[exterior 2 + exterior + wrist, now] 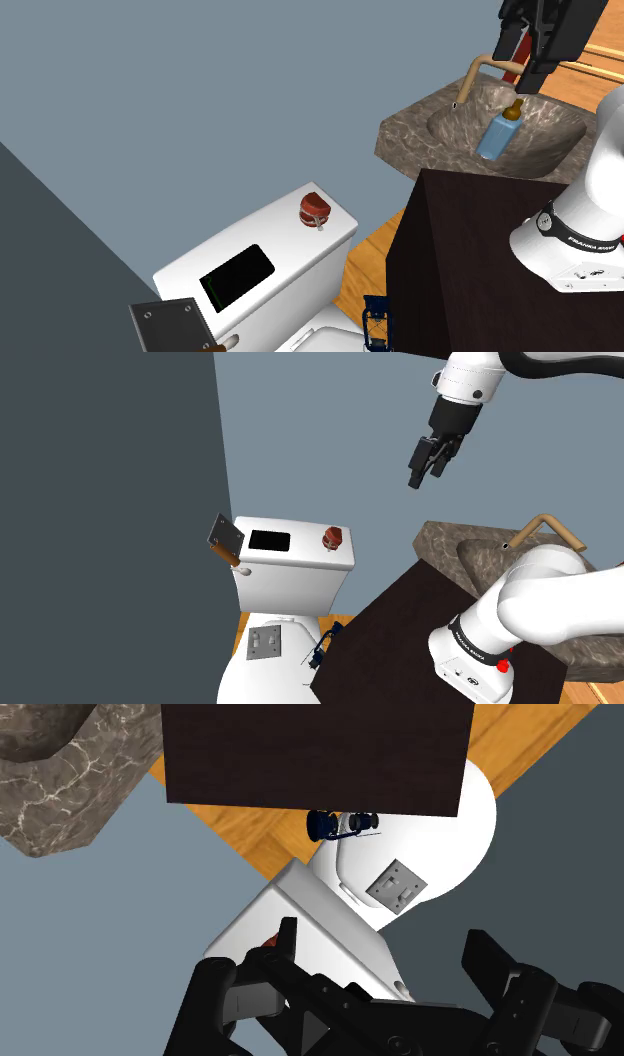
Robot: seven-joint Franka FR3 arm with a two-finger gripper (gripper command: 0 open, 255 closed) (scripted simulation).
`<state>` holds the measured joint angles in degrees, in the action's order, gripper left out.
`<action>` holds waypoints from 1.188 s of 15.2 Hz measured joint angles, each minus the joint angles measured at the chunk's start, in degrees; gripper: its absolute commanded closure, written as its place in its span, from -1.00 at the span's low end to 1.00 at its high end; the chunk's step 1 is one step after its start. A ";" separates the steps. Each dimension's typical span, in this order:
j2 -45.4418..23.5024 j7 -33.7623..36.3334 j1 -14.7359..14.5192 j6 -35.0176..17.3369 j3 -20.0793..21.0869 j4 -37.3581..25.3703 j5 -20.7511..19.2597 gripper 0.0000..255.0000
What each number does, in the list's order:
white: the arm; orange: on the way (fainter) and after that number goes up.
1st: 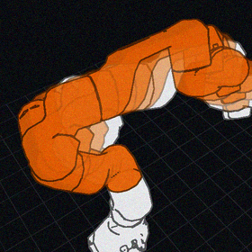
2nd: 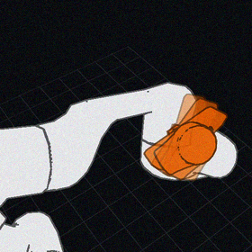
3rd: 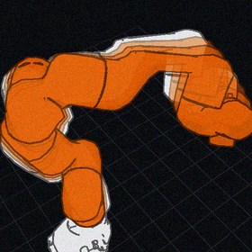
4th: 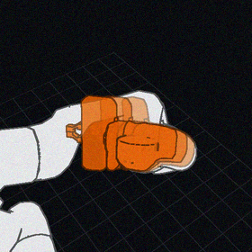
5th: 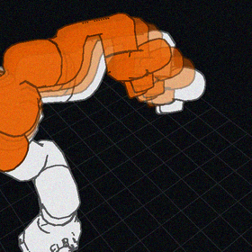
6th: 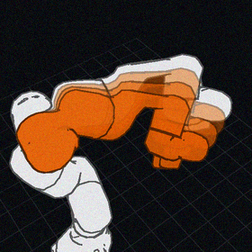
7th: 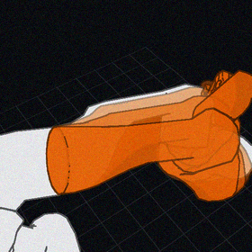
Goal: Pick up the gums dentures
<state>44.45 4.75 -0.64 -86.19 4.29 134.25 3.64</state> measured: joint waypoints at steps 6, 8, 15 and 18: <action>-2.86 -0.43 0.74 -8.49 -0.28 5.20 -0.60 -1.00; -4.46 -0.82 1.22 -12.73 -0.63 7.56 -1.02 -1.00; -14.39 -1.14 2.75 -28.15 -1.10 11.99 -2.11 -1.00; -19.73 -1.32 3.55 -34.60 -1.48 12.59 -2.74 -1.00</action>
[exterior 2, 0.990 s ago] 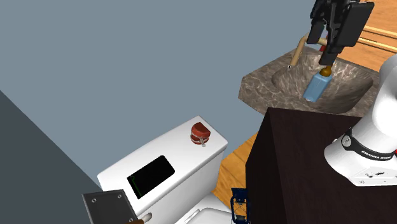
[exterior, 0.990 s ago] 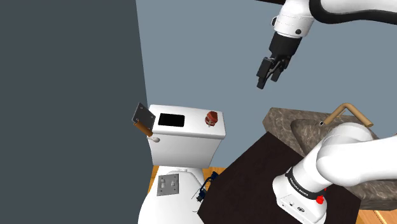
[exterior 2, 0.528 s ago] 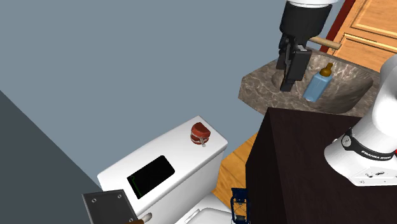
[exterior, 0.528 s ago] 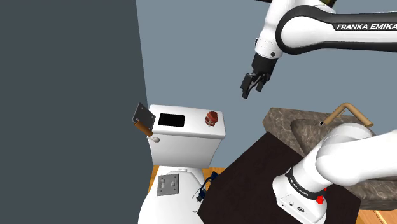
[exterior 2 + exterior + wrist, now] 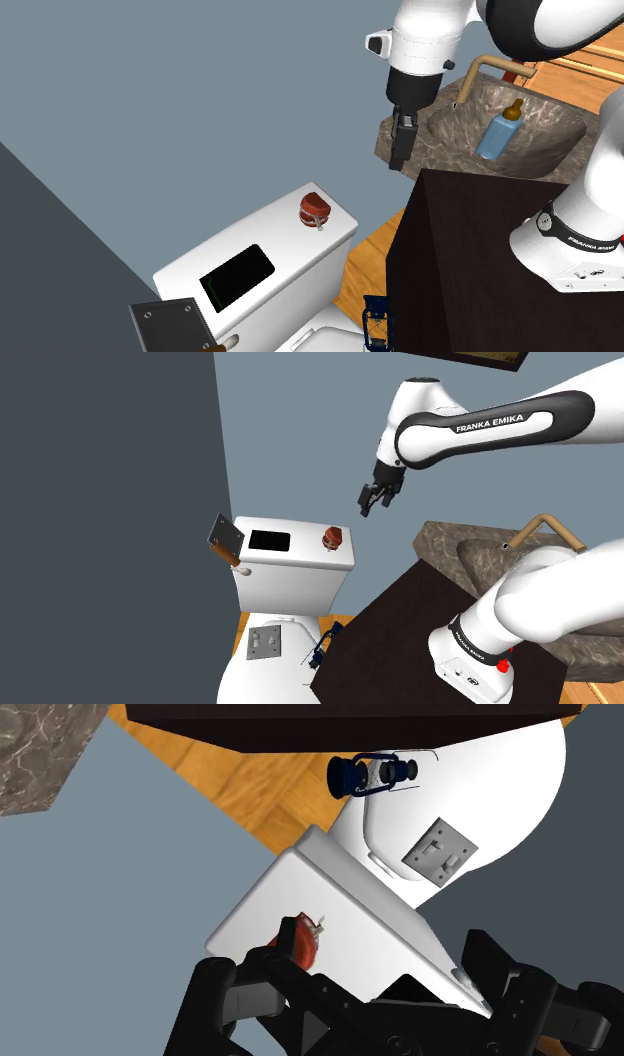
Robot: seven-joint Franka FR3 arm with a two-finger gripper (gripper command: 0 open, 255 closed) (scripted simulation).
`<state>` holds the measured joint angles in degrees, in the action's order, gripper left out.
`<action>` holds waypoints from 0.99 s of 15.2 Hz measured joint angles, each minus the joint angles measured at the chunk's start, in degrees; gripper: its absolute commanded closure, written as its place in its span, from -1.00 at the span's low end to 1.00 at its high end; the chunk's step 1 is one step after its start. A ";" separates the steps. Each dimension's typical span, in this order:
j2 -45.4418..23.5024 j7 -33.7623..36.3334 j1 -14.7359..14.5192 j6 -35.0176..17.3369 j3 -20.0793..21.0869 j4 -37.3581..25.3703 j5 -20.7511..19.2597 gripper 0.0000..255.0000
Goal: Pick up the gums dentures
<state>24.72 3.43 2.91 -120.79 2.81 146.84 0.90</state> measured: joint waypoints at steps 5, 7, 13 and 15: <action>-10.11 0.25 1.07 -10.92 -0.39 0.09 -1.01 -1.00; -14.40 0.17 1.62 -14.89 -0.76 -0.62 -1.51 -1.00; -28.87 0.41 2.89 -25.89 -1.77 -5.06 -2.96 -1.00; -34.04 0.67 3.12 -28.99 -2.12 -7.45 -3.42 -1.00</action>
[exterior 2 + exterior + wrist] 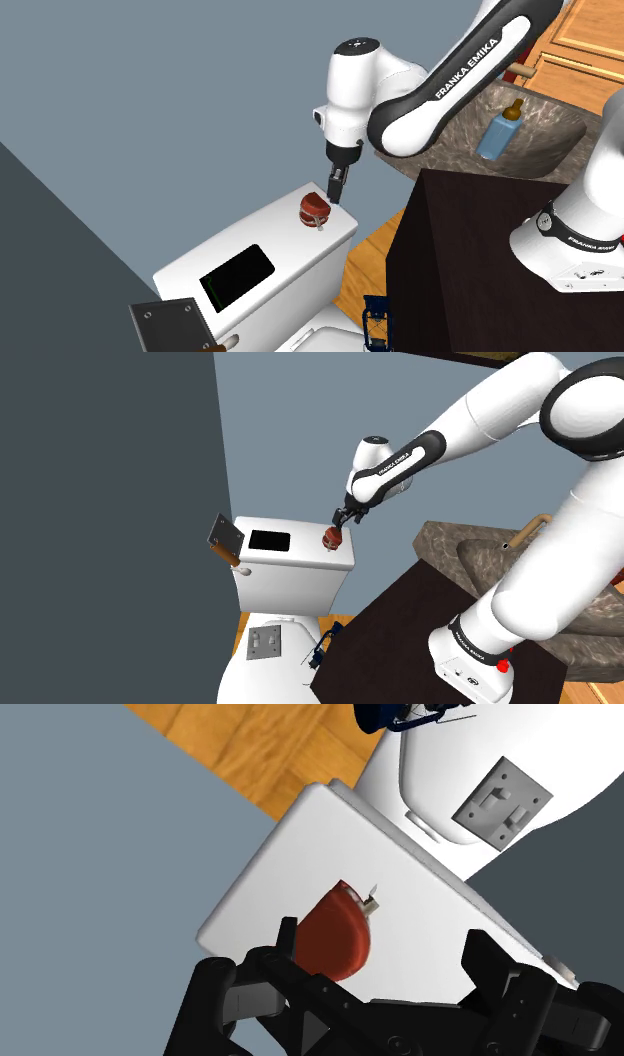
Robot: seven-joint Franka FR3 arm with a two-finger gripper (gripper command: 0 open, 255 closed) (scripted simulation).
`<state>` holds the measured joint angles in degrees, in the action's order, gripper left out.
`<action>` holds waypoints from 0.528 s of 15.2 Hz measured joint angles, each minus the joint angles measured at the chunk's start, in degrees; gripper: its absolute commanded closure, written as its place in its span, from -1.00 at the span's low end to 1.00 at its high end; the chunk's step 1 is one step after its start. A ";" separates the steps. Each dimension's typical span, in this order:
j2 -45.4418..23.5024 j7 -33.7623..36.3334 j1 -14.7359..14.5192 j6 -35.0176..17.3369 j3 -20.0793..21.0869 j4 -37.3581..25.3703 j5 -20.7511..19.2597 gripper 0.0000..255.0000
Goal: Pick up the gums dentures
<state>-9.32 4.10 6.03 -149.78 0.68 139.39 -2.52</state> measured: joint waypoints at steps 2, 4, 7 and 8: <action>-4.24 0.04 0.26 -2.09 -0.37 -2.48 -0.24 -1.00; -8.47 -0.12 0.60 -4.04 -0.72 -5.13 -0.33 -1.00; -14.20 0.16 0.68 -7.00 -1.11 -8.23 -0.54 -1.00; -15.51 -0.06 0.89 -7.69 -1.17 -8.90 -0.54 -1.00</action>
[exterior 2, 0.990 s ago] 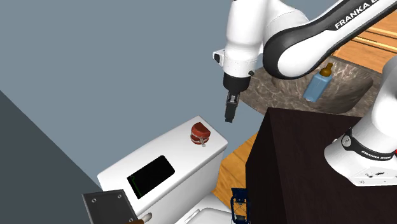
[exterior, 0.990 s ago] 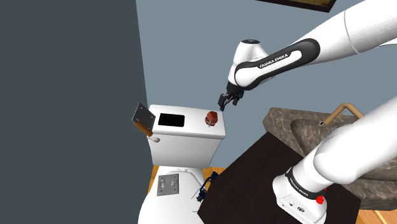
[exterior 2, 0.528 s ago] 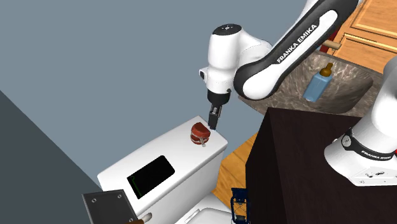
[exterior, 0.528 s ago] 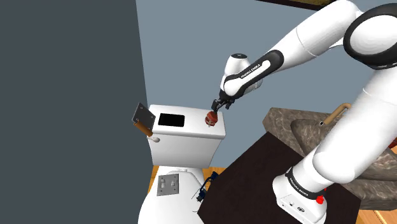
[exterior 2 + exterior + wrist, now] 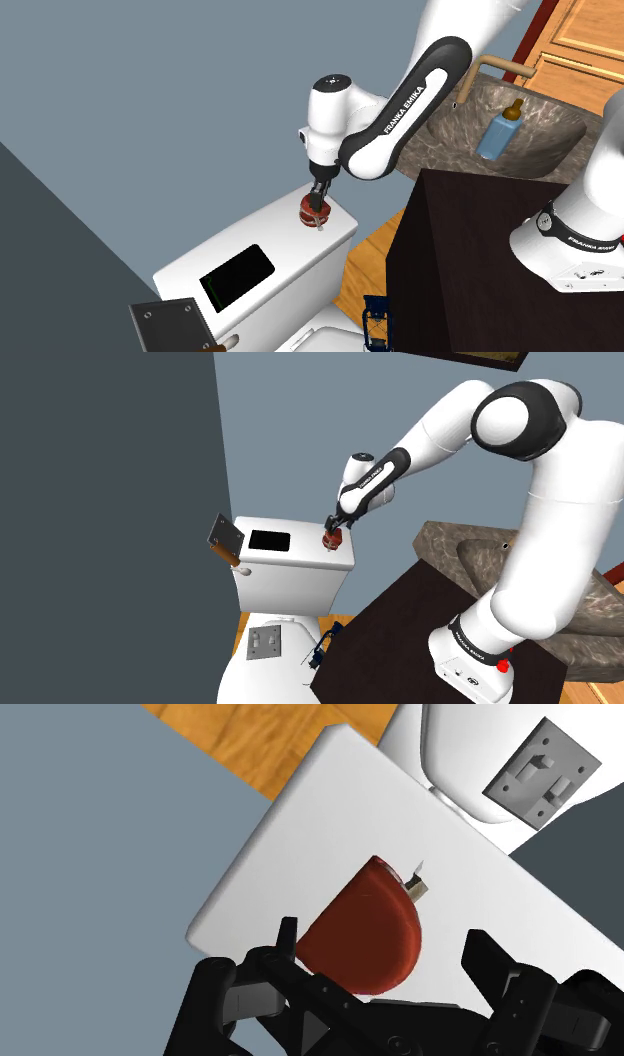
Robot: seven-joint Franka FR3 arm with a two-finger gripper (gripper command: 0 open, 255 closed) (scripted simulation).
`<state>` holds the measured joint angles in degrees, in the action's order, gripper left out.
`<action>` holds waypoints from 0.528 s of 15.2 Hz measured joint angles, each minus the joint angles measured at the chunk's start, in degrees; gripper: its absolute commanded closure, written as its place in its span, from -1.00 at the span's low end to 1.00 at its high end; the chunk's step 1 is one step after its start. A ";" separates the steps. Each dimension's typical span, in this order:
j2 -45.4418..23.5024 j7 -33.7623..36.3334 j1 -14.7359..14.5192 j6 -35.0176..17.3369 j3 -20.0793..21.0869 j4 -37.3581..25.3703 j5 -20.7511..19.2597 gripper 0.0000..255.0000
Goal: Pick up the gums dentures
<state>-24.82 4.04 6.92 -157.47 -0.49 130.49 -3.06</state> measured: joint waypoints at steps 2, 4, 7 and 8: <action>-1.82 0.28 -0.19 -1.27 -0.09 -0.58 -0.10 -1.00; -3.45 0.27 -0.16 -2.41 -0.15 -1.08 -0.15 -1.00; -5.31 0.34 -0.20 -3.85 -0.22 -1.51 -0.21 1.00; -5.40 0.37 -0.25 -3.99 -0.18 -1.51 -0.22 1.00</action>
<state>-30.22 4.41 6.67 -161.46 -0.67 128.98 -3.27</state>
